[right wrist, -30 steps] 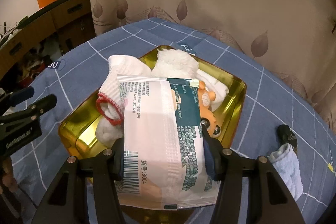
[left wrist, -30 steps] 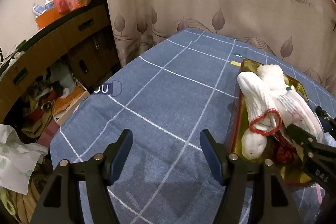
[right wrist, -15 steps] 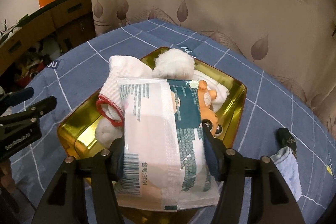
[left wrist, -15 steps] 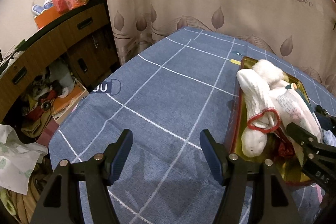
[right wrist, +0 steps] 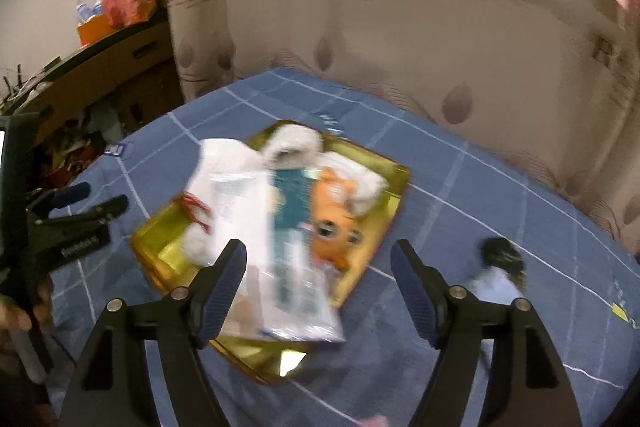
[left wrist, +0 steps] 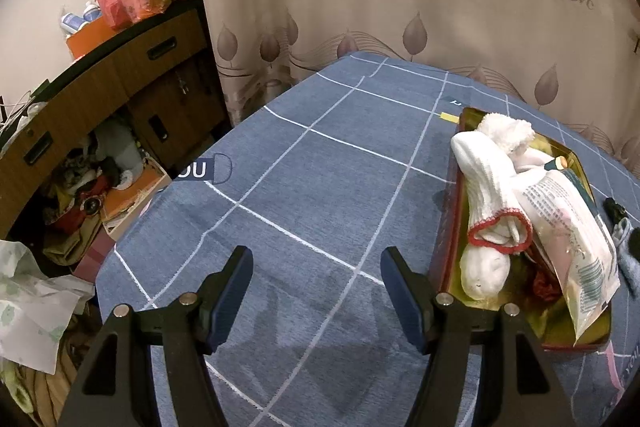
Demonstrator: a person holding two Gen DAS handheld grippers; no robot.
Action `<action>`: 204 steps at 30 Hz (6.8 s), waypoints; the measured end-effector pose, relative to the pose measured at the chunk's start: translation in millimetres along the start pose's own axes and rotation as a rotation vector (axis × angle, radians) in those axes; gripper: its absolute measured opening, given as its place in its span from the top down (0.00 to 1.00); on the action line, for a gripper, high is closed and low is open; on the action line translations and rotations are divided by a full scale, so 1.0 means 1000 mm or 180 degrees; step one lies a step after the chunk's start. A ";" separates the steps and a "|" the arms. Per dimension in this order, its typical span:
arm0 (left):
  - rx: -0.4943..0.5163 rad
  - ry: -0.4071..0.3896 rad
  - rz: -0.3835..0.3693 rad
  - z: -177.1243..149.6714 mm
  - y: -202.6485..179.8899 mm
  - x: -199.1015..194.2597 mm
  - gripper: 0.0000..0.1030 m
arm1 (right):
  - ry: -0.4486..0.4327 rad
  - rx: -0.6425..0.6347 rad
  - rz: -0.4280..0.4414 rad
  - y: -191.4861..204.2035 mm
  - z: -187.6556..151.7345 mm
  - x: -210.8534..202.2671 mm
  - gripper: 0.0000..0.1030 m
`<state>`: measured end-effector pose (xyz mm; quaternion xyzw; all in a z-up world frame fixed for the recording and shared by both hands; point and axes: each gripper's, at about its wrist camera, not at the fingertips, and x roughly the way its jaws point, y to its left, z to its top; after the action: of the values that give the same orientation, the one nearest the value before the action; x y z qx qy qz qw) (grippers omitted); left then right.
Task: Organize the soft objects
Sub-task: 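Carry the wrapped packet into the tin and release with the right gripper, then reach the right gripper to the blue fuzzy towel and grasp it, then grasp the black-and-gold pouch with the left gripper while the right holds the towel, then carry the black-and-gold pouch into the tin and release with the left gripper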
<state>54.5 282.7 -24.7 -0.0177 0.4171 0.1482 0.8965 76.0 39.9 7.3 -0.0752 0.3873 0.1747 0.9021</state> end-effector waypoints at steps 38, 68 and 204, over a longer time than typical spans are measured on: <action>0.0350 -0.0175 -0.0176 0.010 -0.061 -0.037 0.34 | 0.0368 0.0165 -0.0117 -0.161 -0.090 0.038 0.65; 0.1691 0.0173 -0.1790 0.026 -0.370 -0.036 0.31 | 0.0317 0.1077 -0.0654 -0.259 -0.169 -0.035 0.67; 0.0668 -0.0275 -0.0925 0.020 -0.089 -0.039 0.44 | 0.0407 0.0903 -0.0880 -0.249 -0.166 -0.031 0.65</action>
<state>70.3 191.3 9.8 0.0223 0.3843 -0.0266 0.9225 37.6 -244.5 -84.5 -0.0108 0.4505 -0.0121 0.8926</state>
